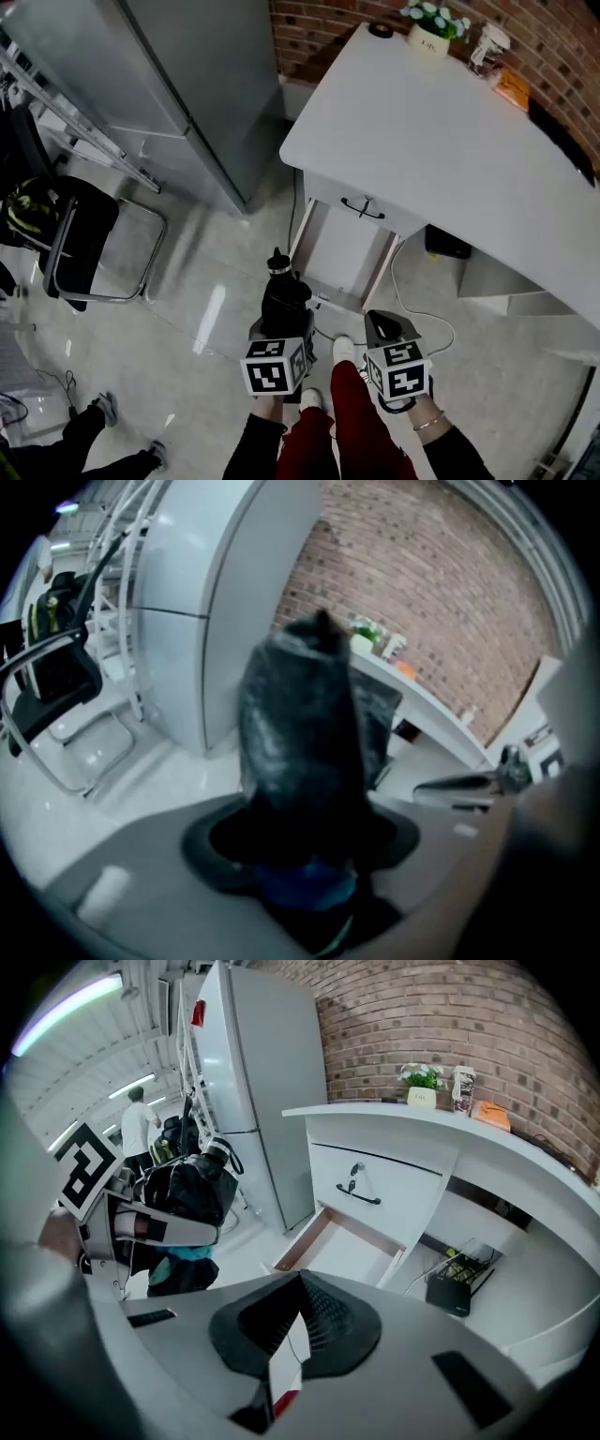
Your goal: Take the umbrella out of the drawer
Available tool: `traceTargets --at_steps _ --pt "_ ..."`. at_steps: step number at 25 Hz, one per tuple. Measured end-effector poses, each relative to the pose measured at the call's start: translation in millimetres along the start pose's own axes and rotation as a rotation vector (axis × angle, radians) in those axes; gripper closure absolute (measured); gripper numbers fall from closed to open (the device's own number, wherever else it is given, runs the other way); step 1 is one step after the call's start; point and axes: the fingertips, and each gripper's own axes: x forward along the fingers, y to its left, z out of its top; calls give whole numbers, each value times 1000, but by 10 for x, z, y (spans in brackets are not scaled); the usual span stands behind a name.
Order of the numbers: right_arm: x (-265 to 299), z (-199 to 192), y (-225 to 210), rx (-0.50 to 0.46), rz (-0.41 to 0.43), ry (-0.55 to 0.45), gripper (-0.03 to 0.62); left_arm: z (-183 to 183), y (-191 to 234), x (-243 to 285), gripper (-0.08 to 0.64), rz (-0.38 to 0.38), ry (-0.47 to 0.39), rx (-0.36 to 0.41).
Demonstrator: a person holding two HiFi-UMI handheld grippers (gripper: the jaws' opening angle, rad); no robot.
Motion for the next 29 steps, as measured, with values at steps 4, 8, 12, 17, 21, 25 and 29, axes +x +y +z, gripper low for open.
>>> traceTargets --at_steps 4,8,12,17,21,25,29 --pt "-123 56 86 -9 -5 -30 594 -7 47 -215 313 -1 -6 23" --pt "-224 80 192 -6 -13 -53 594 -34 93 -412 313 -7 -9 48" --pt "-345 92 318 0 -27 -78 594 -62 136 -619 313 -13 -7 78" --pt "-524 107 456 9 -43 -109 595 -54 158 -872 313 -26 -13 102" --pt "-674 96 521 39 -52 -134 594 -39 142 -1060 313 -38 -21 130" --pt "-816 65 557 58 -52 -146 594 -19 120 -1210 313 -42 -17 155" --pt "-877 48 486 60 -48 -145 595 27 84 -1265 313 -43 -18 152"
